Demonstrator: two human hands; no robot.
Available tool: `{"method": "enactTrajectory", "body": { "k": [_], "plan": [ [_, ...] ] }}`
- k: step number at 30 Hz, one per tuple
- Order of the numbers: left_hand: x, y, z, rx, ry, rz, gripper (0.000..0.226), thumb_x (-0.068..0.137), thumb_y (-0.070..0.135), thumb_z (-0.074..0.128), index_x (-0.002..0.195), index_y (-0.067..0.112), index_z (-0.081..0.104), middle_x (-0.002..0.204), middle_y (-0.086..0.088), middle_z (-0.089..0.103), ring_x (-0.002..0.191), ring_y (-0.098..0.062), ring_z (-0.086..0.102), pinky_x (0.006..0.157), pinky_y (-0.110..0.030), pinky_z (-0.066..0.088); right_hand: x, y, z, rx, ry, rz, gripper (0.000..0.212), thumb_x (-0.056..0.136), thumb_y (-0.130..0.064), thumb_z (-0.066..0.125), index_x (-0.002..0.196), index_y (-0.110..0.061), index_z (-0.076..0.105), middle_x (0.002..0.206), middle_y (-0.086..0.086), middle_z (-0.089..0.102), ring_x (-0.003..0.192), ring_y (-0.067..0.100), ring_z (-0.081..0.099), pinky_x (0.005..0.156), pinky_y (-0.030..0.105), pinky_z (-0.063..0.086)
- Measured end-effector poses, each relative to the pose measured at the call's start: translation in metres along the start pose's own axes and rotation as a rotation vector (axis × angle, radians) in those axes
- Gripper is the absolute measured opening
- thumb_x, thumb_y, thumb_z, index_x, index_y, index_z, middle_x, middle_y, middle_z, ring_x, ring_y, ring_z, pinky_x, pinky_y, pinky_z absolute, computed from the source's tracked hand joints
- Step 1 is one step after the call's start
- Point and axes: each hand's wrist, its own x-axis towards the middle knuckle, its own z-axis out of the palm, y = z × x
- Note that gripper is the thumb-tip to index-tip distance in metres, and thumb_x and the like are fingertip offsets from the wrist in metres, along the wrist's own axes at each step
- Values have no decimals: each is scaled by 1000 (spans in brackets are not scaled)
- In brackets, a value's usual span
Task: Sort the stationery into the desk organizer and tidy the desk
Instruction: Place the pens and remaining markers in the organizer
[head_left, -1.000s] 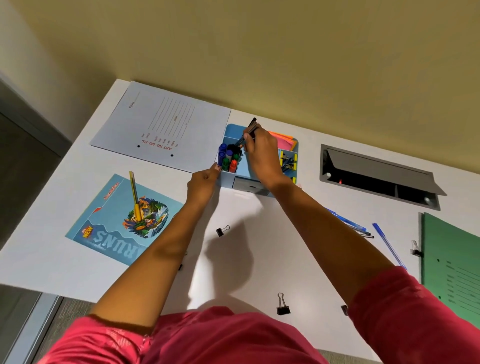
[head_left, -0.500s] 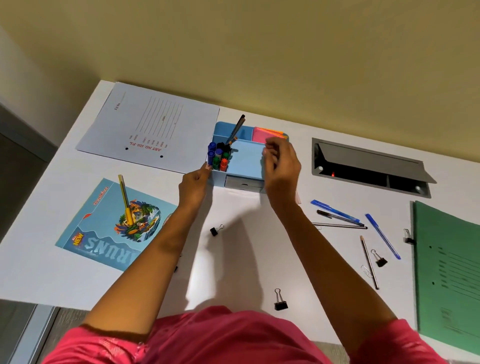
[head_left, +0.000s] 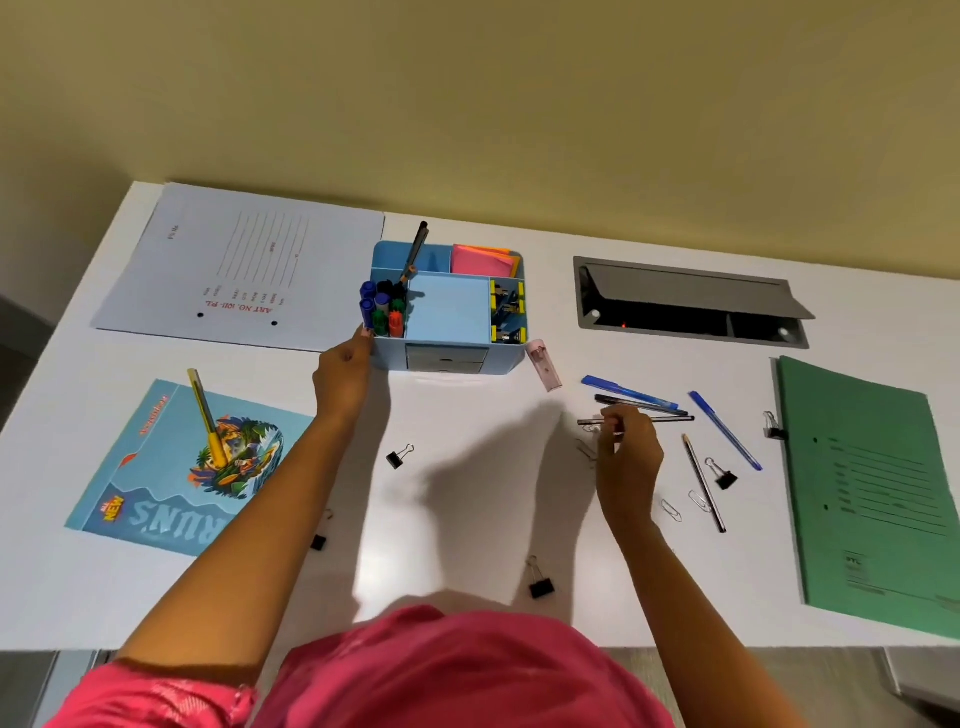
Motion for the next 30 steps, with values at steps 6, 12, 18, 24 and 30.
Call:
{"method": "enactTrajectory", "body": {
  "k": [6,12,18,24,30],
  "plan": [
    [-2,1,3,-20,23,-18,36,95,48,44,88,18,62,91,-11,63,92,-29,61,92,-43,49,-8,46,-26,-123,23,339,34,83,7,57,117,6,55,109,27,57,94,35,57,81,39,49],
    [-3,2,4,-26,39,-9,38,96,46,44,88,14,62,89,-11,62,87,-26,58,89,-41,50,-2,71,-39,-350,-58,486,26,89,2,53,113,11,53,106,27,56,90,35,55,74,40,47],
    [-3,3,4,-29,31,-18,32,96,45,44,91,18,60,93,-10,61,93,-28,59,90,-40,49,14,74,-44,-527,-179,426,20,86,-1,59,102,10,55,98,29,59,92,40,56,78,46,51],
    [-1,2,2,-30,17,-17,35,96,46,44,91,17,62,94,-11,62,94,-29,59,90,-40,48,26,22,-42,-153,-79,171,9,89,-2,54,98,1,54,94,16,55,83,28,53,67,31,46],
    [1,-1,2,-43,10,-36,36,95,48,44,68,26,53,82,-6,60,88,-25,56,82,-37,46,48,-99,-32,406,-17,-29,13,86,-2,53,94,-12,50,84,5,56,75,8,55,67,19,45]
  ]
}}
